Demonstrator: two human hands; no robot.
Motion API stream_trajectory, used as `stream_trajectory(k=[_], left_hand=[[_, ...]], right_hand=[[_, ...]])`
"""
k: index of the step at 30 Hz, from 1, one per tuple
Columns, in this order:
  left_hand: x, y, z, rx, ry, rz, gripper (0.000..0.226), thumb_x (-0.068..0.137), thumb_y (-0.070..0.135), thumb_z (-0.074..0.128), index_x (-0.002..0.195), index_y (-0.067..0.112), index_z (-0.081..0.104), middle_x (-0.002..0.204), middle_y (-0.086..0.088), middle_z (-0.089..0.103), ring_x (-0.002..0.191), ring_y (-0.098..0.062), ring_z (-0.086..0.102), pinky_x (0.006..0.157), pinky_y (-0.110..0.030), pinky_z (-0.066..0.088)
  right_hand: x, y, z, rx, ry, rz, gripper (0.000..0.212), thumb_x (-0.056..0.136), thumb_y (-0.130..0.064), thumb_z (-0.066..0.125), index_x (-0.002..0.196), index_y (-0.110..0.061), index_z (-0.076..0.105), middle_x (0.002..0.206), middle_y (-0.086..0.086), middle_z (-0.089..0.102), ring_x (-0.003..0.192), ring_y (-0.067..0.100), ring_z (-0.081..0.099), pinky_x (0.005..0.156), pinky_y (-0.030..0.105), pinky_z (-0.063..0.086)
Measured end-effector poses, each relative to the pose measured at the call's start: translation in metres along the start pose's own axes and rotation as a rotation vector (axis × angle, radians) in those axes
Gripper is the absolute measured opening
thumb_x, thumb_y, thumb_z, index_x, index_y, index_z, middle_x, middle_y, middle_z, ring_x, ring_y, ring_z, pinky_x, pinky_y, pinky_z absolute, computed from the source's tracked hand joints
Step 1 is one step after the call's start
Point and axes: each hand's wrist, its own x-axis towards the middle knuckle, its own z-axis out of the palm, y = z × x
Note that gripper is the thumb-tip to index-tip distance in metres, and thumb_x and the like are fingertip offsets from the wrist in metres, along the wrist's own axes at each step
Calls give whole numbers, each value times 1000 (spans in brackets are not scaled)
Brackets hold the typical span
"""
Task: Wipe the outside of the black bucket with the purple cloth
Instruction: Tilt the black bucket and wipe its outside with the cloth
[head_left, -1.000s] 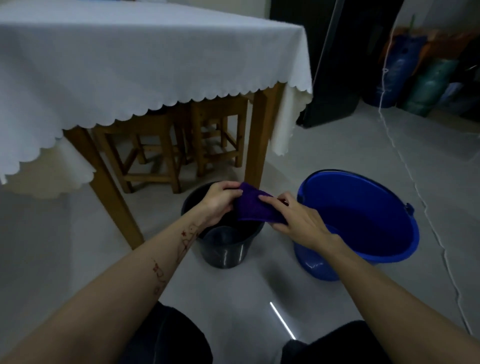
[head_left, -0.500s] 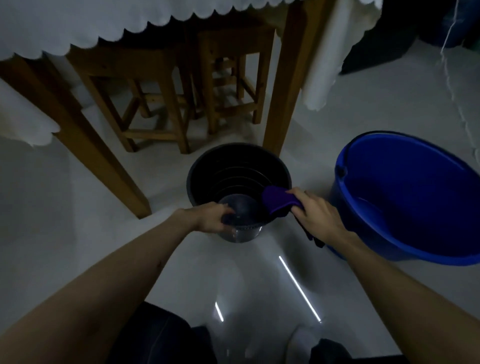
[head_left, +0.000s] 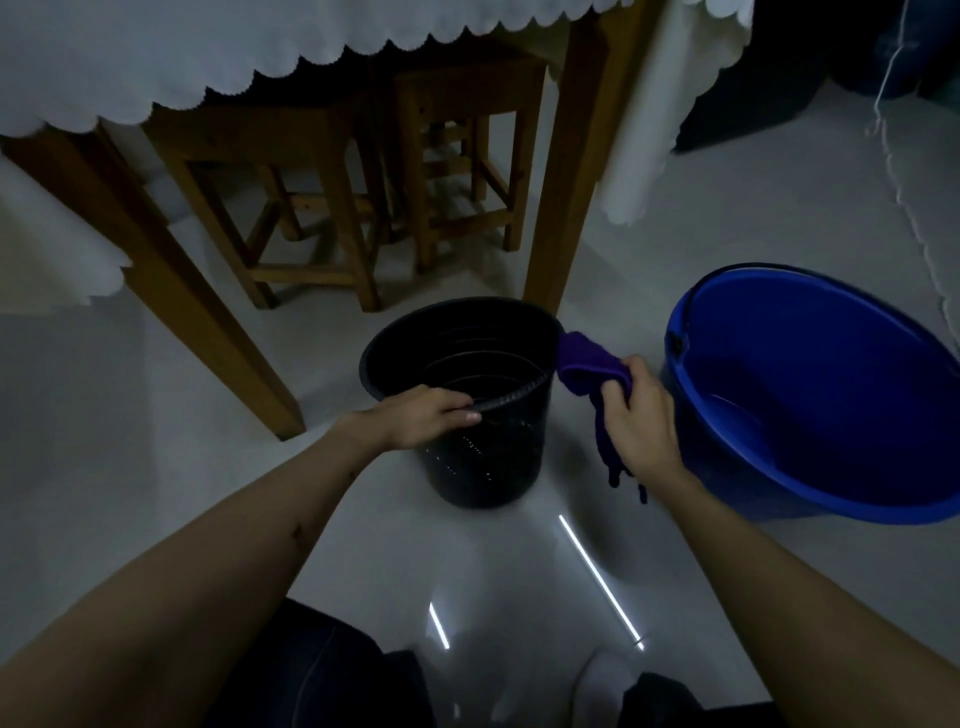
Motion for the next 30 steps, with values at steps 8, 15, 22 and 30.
stream_trajectory(k=[8, 15, 22, 30], left_hand=[[-14, -12, 5, -727, 347, -196, 29, 105, 35, 47, 109, 20, 72, 111, -7, 74, 105, -25, 68, 100, -38, 51], [-8, -9, 19, -1141, 385, -396, 34, 110, 30, 33, 99, 13, 60, 82, -12, 66, 44, -16, 57, 45, -24, 52], [2, 1, 17, -1109, 414, -410, 34, 109, 31, 32, 100, 16, 61, 90, -13, 68, 62, -21, 61, 58, -31, 51], [3, 8, 10, -1145, 326, -402, 60, 106, 53, 17, 134, 17, 56, 109, -7, 65, 87, -14, 62, 70, -26, 47]], right_hand=[[-1, -17, 16, 185, 142, 93, 8, 92, -20, 46, 86, -14, 47, 86, 11, 53, 70, 19, 51, 63, 30, 41], [11, -25, 47, 68, -168, -104, 34, 95, -21, 39, 128, -29, 42, 115, 1, 54, 94, 13, 56, 80, 31, 48], [12, -27, 78, 5, -224, -199, 51, 97, -20, 42, 144, -35, 32, 116, 2, 45, 86, 2, 48, 67, 5, 38], [-22, -17, 119, -253, -309, -316, 66, 92, -55, 39, 150, -40, 9, 157, 1, 13, 135, 22, 17, 105, 39, 26]])
